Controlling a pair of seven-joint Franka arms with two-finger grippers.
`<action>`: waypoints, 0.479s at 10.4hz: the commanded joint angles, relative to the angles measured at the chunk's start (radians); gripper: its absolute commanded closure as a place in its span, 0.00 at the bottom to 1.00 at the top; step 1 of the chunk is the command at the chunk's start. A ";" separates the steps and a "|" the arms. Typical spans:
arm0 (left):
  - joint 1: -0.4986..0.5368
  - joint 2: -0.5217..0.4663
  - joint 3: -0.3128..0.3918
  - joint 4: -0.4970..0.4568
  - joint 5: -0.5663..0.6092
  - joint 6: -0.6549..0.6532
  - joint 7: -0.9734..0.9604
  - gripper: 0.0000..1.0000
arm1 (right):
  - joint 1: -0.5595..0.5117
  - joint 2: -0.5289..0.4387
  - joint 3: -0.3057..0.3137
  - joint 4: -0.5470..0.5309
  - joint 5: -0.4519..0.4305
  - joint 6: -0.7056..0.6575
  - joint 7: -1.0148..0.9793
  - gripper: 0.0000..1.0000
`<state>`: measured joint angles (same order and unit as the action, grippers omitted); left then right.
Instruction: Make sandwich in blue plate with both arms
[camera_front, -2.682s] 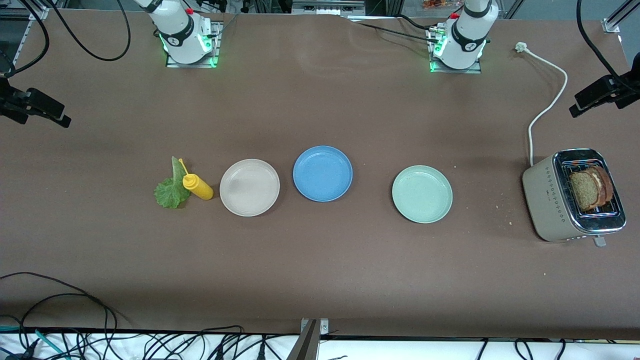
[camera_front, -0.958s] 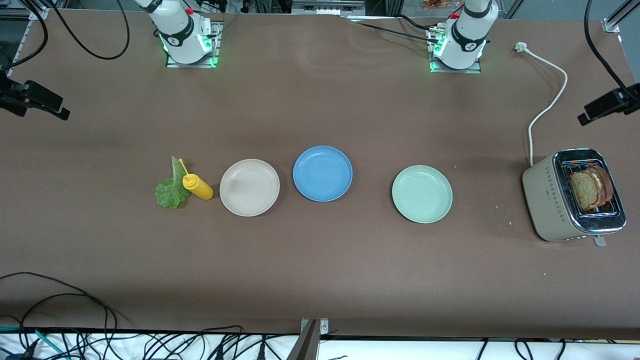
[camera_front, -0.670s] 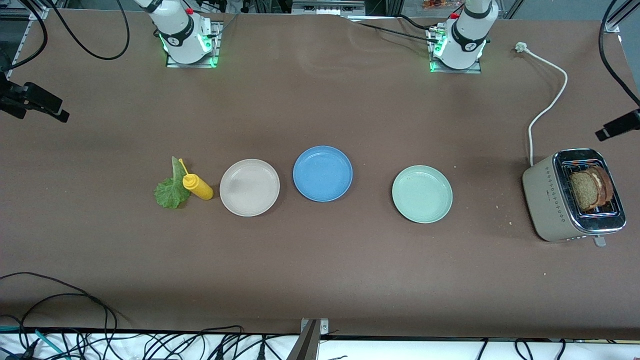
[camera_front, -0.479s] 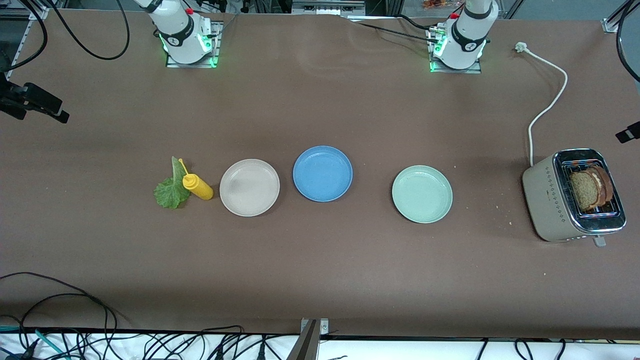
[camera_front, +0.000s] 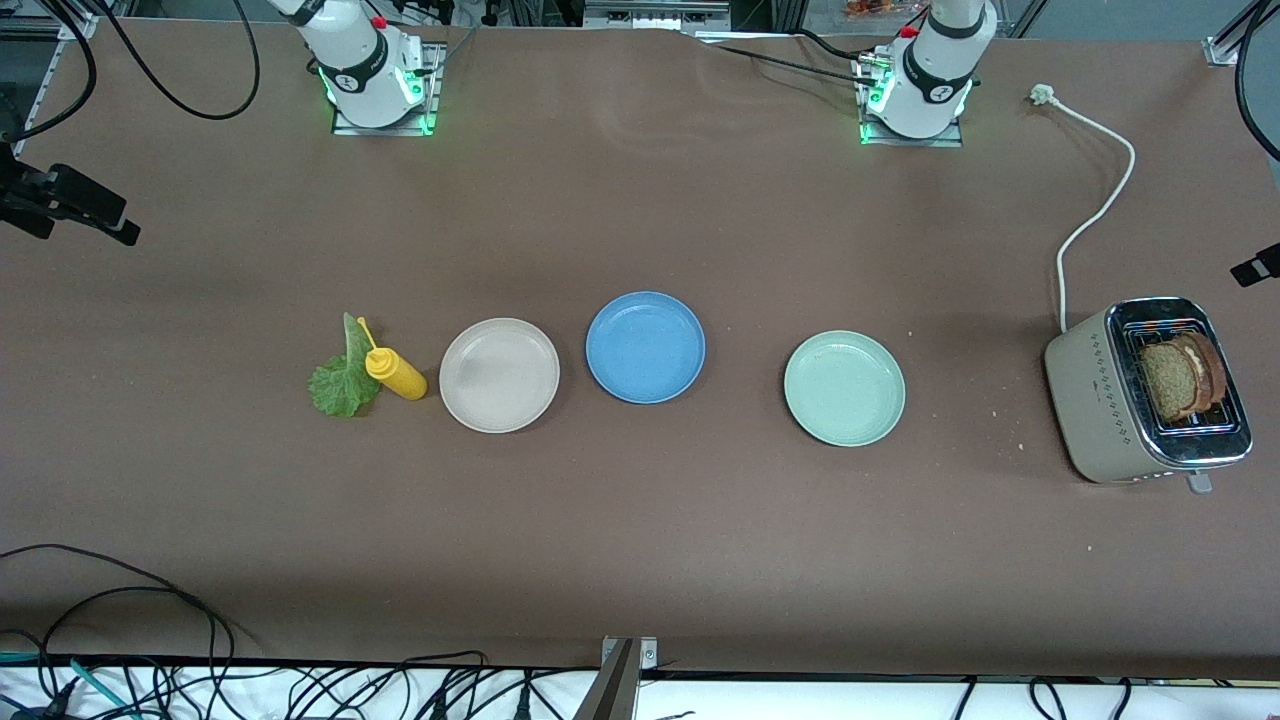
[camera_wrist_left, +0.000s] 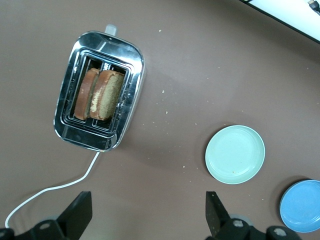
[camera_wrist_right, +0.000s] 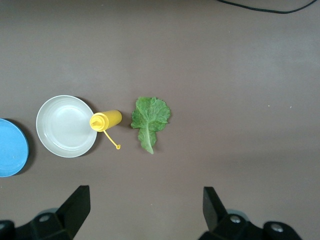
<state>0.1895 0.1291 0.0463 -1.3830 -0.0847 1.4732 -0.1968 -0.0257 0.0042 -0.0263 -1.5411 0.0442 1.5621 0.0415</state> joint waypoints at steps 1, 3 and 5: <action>-0.002 -0.003 -0.031 0.016 -0.004 -0.004 0.016 0.00 | 0.000 -0.004 -0.003 0.018 0.016 -0.016 0.008 0.00; -0.001 -0.008 -0.087 0.016 0.022 -0.005 0.014 0.00 | -0.002 -0.003 -0.004 0.018 0.016 -0.016 0.006 0.00; -0.001 -0.025 -0.120 0.016 0.037 -0.008 0.013 0.00 | 0.000 -0.003 -0.003 0.018 0.016 -0.016 0.000 0.00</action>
<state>0.1868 0.1252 -0.0413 -1.3801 -0.0768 1.4732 -0.1967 -0.0258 0.0039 -0.0276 -1.5410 0.0442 1.5621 0.0415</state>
